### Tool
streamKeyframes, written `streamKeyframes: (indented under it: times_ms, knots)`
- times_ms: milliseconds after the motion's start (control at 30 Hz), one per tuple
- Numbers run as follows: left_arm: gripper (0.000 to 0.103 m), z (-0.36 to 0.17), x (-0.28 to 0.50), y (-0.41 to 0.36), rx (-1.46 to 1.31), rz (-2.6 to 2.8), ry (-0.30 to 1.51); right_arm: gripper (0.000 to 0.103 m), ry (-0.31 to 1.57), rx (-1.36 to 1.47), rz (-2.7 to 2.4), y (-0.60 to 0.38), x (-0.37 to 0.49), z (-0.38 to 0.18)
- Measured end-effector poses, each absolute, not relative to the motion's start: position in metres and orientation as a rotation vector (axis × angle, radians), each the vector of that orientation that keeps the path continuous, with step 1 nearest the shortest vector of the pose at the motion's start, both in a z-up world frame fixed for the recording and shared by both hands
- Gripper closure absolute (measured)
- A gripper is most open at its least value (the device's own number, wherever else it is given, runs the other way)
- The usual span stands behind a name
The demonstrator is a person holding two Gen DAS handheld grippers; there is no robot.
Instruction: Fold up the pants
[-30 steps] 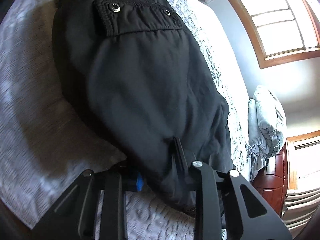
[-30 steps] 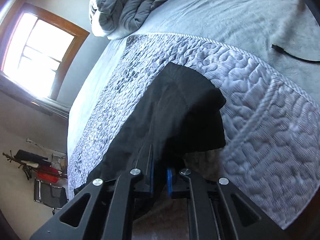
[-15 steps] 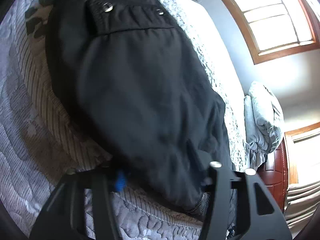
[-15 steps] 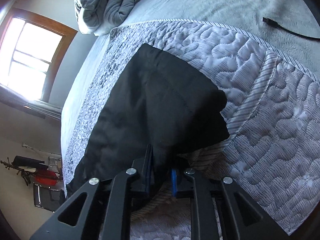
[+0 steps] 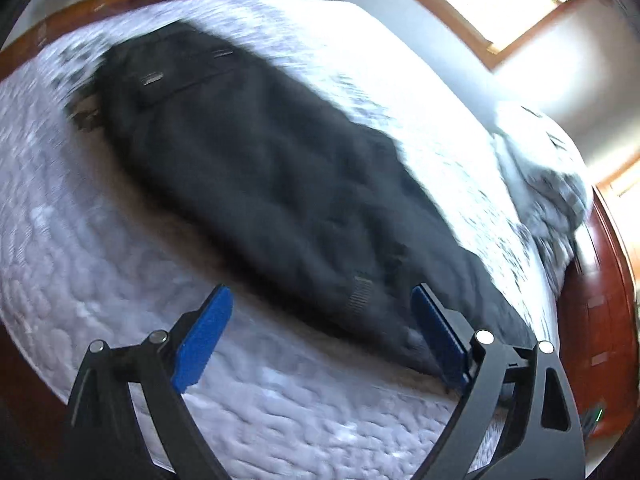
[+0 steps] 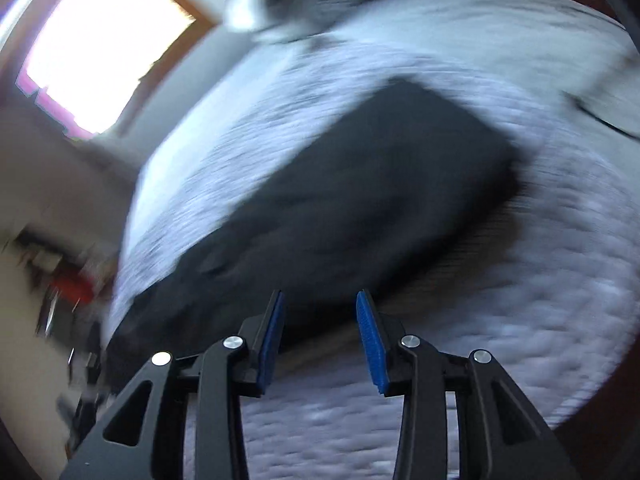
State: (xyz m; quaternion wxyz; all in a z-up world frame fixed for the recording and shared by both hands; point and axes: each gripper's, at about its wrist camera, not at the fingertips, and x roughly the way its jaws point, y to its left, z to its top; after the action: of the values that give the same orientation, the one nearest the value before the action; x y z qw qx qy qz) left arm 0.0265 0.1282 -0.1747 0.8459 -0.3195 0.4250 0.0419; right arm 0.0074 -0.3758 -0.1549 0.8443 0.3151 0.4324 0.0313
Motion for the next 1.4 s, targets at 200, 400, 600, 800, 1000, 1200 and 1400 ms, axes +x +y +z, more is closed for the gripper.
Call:
streamKeyframes:
  times_ms: [200,400,600,800,1000,1200,1400]
  knots:
    - [0.012,-0.161,0.057,0.055,-0.418,-0.093,0.925,0.064,1.007,0.464,0.166,-0.299,0.049,-0.159]
    - [0.012,-0.183,0.082,0.018,-0.247,-0.091,1.0,0.064,1.085,0.334,0.133,-0.27,0.061,-0.182]
    - [0.009,-0.218,0.095,0.009,-0.148,-0.071,1.071,0.065,1.158,0.329,0.119,-0.273,0.057,-0.216]
    - [0.006,-0.213,0.089,0.002,-0.057,-0.078,1.057,0.063,1.088,0.372,0.146,-0.278,0.045,-0.199]
    - [0.006,-0.206,0.073,0.015,-0.066,-0.057,1.025,0.06,1.113,0.302,0.16,-0.268,0.04,-0.202]
    - [0.005,-0.215,0.075,0.005,0.005,-0.052,1.038,0.06,1.132,0.319,0.159,-0.266,0.043,-0.209]
    - [0.005,-0.193,0.071,0.018,-0.084,-0.054,1.008,0.037,1.02,0.508,0.14,-0.323,0.021,-0.179]
